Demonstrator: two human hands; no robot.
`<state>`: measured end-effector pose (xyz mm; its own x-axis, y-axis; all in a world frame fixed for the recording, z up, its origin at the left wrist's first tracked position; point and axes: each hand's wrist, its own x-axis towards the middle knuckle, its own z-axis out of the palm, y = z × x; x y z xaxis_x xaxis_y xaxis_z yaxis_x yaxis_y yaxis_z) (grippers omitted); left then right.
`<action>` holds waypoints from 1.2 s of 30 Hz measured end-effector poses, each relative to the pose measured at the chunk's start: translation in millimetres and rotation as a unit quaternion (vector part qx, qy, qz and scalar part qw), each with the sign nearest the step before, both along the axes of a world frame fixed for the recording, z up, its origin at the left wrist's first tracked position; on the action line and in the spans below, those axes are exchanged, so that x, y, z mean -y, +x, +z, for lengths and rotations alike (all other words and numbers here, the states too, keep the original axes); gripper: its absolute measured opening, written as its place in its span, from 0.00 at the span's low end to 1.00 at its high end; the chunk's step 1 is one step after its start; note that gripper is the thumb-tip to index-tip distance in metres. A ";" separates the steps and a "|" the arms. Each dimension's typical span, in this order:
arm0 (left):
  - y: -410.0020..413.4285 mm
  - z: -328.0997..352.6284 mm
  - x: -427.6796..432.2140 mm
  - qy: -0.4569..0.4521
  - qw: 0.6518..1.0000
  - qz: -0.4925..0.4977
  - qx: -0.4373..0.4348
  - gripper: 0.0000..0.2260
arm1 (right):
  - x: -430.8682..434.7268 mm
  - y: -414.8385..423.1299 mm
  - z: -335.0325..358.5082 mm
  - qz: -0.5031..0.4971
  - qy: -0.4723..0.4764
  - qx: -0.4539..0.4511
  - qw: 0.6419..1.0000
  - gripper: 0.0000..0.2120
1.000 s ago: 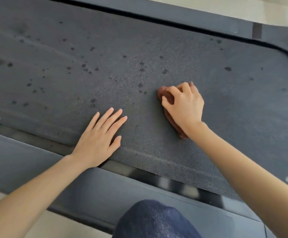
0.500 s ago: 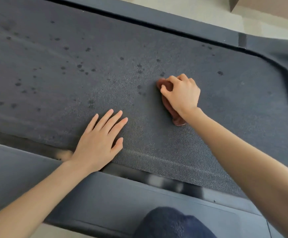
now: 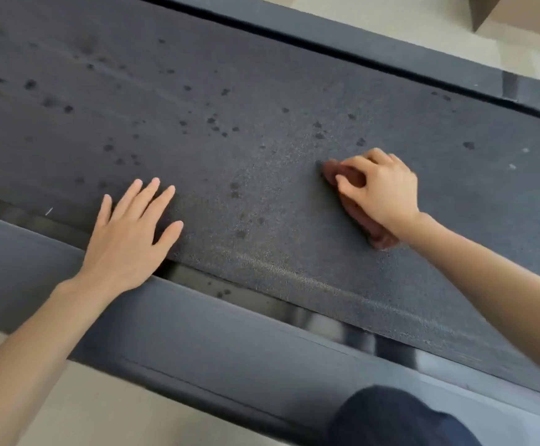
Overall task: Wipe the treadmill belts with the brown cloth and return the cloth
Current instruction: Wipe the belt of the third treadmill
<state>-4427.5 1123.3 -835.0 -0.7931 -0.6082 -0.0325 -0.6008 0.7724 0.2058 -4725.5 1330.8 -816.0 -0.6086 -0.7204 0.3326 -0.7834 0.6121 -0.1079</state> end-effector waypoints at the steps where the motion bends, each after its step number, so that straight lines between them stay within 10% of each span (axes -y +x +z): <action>1: 6.3 -1.8 3.8 0.017 1.000 0.018 0.009 0.32 | 12.1 -8.6 -0.4 -0.087 -0.015 0.020 0.996 0.15; 5: 11.7 -7.1 7.9 -0.006 0.999 0.015 0.042 0.33 | 50.0 26.0 -1.7 -0.140 -0.023 0.035 0.989 0.16; 12: 10.3 -11.4 8.2 -0.026 0.998 0.014 0.061 0.32 | 42.6 131.6 -5.3 0.353 -0.029 0.008 0.935 0.11; 19: 10.8 -9.9 7.1 -0.020 0.999 0.010 0.050 0.30 | 70.3 36.4 -2.1 -0.017 -0.012 0.015 1.000 0.15; 27: 50.7 -3.8 32.8 -0.021 0.999 -0.008 0.039 0.26 | 22.9 139.6 -4.8 0.324 -0.046 0.025 0.945 0.10; 36: 54.6 -5.6 33.5 -0.020 0.999 -0.005 0.030 0.25 | 79.8 180.6 -3.1 0.363 -0.064 0.057 0.928 0.07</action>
<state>-4372.9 1089.9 -840.6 -0.7967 -0.6017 -0.0567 -0.6031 0.7856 0.1381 -4544.9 1251.0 -819.0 -0.0137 -0.9133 0.4069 -0.9633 -0.0970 -0.2502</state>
